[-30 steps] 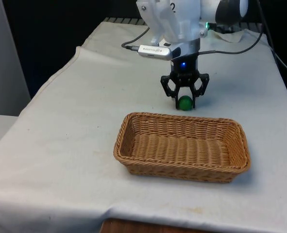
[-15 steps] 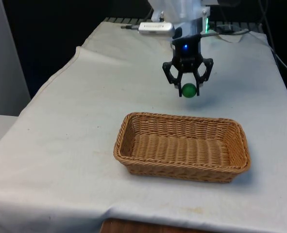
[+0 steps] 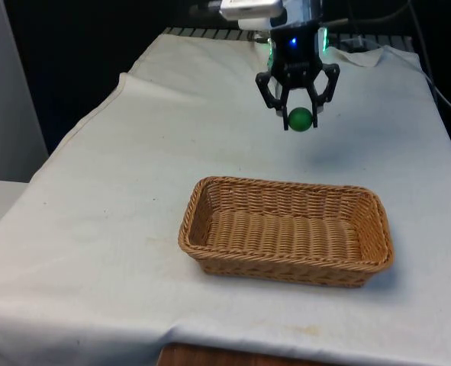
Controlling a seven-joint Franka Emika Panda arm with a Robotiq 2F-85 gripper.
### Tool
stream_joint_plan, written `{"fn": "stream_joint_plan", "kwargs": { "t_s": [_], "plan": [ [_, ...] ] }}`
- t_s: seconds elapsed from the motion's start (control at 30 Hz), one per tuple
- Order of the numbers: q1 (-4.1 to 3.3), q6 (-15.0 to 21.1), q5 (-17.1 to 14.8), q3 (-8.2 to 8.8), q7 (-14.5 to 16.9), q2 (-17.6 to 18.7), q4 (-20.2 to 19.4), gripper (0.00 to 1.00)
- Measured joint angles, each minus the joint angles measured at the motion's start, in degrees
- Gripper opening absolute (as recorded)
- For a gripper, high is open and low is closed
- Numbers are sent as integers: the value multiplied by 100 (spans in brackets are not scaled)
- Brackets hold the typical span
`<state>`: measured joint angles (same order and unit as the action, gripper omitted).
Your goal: Pick up the ball and place it into the basket.
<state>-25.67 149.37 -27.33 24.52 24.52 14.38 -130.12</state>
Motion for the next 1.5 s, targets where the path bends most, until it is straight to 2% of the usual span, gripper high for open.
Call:
{"fn": "stream_joint_plan", "kwargs": {
  "t_s": [0.37,0.6,0.73,0.9,1.07,1.5],
  "plan": [
    [0,-17,447,34,-315,-126,17,0],
    [0,-57,854,74,-590,-223,97,0],
    [0,-92,951,86,-659,-258,120,0],
    [-6,-258,1163,74,-848,-275,372,0],
    [0,-355,1180,86,-871,-103,642,0],
    [57,-453,1152,103,-854,779,1616,0]
  ]
}}
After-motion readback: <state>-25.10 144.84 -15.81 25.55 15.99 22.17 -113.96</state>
